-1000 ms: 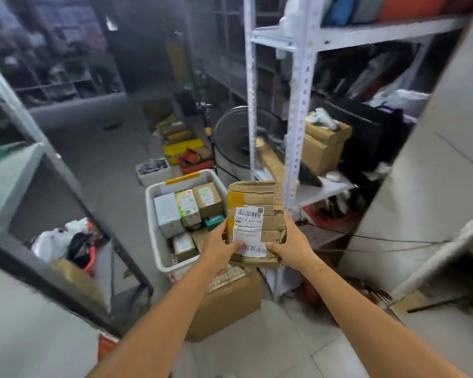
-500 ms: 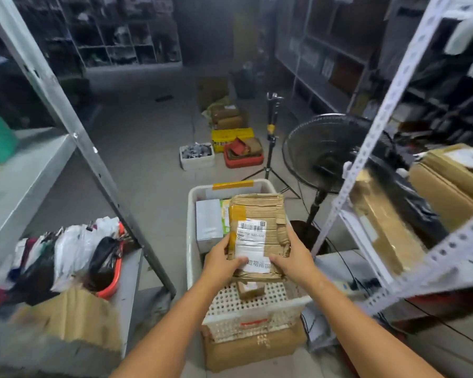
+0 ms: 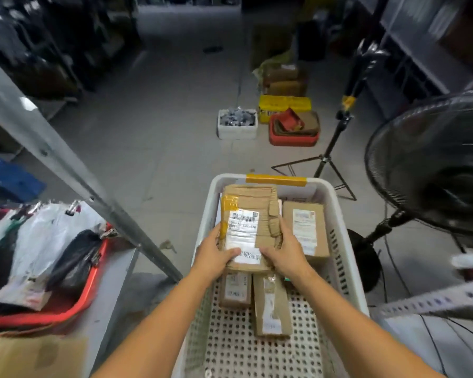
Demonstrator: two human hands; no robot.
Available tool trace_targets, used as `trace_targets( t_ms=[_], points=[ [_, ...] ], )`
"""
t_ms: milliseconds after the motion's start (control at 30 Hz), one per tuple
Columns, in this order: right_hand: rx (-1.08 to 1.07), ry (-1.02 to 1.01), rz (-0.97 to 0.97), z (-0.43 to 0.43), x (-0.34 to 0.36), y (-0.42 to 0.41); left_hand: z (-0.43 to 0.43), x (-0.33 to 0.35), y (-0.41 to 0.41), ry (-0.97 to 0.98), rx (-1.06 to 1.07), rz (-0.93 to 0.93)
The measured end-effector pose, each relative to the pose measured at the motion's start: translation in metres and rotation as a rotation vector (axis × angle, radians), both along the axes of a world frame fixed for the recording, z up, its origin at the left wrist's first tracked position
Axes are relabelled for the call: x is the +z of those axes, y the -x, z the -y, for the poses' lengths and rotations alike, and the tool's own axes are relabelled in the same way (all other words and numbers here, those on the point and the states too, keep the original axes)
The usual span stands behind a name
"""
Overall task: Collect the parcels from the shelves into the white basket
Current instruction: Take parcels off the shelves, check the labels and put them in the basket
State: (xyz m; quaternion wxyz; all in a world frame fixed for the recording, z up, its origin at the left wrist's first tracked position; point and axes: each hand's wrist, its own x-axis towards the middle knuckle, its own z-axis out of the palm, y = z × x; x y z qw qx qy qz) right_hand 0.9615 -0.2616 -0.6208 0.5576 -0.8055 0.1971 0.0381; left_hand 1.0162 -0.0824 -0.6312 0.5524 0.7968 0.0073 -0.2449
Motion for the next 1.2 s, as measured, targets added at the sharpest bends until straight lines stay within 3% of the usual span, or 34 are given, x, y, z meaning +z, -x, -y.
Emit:
trace_targets(
  t_ms=[267, 500, 667, 800, 933, 1200],
  points=[
    [-0.018, -0.04, -0.077, 0.004, -0.09, -0.091, 0.016, -0.075, -0.085, -0.194, 0.03, 0.004],
    [0.015, 0.008, -0.107, 0.0, -0.094, -0.121, 0.029, -0.086, -0.105, -0.27, 0.073, 0.02],
    [0.108, 0.046, -0.276, 0.011, -0.087, -0.123, 0.029, -0.079, -0.109, -0.375, 0.004, -0.017],
    [0.138, 0.081, -0.372, 0.026, -0.053, -0.111, 0.019, -0.05, -0.109, -0.458, -0.1, -0.031],
    [0.195, 0.315, -0.433, 0.041, 0.007, -0.084, 0.009, 0.0, -0.109, -0.569, -0.291, 0.033],
    [-0.108, 0.497, -0.391, 0.08, 0.148, 0.017, 0.03, 0.137, -0.091, -0.659, -0.726, 0.344]
  ],
)
